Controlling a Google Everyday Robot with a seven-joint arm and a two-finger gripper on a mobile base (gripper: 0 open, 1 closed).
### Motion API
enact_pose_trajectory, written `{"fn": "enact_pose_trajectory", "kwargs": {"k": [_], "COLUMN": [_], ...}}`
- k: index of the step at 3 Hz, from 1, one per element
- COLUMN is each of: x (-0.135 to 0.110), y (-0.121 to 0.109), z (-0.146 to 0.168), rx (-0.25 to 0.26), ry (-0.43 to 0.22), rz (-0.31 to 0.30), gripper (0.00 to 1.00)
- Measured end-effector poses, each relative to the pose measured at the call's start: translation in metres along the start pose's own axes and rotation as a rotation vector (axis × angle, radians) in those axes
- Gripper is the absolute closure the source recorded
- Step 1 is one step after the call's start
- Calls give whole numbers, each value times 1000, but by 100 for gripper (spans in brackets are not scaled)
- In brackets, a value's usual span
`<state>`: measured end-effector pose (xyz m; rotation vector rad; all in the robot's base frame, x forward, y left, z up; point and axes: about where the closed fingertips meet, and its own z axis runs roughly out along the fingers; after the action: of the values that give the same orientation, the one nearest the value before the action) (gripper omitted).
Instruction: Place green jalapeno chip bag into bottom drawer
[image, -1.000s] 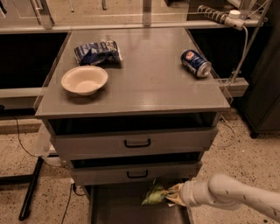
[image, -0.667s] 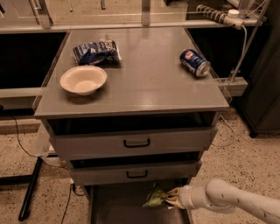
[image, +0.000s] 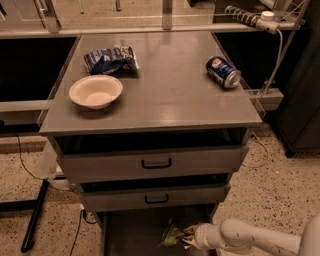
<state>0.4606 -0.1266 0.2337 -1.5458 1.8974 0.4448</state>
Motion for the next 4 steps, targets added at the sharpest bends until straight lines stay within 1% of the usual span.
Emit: {"fn": "enact_pose_trajectory", "kwargs": {"k": [1,2,3,4], "x": [23,44,58,58], "y": [5,-2,-9,-9], "z": [36,57,68,68], "rx": [10,41,76,78], "ry": [34,64,84,85], "rz": [-16,-4,21,21], "gripper": [100,100,100,82]}}
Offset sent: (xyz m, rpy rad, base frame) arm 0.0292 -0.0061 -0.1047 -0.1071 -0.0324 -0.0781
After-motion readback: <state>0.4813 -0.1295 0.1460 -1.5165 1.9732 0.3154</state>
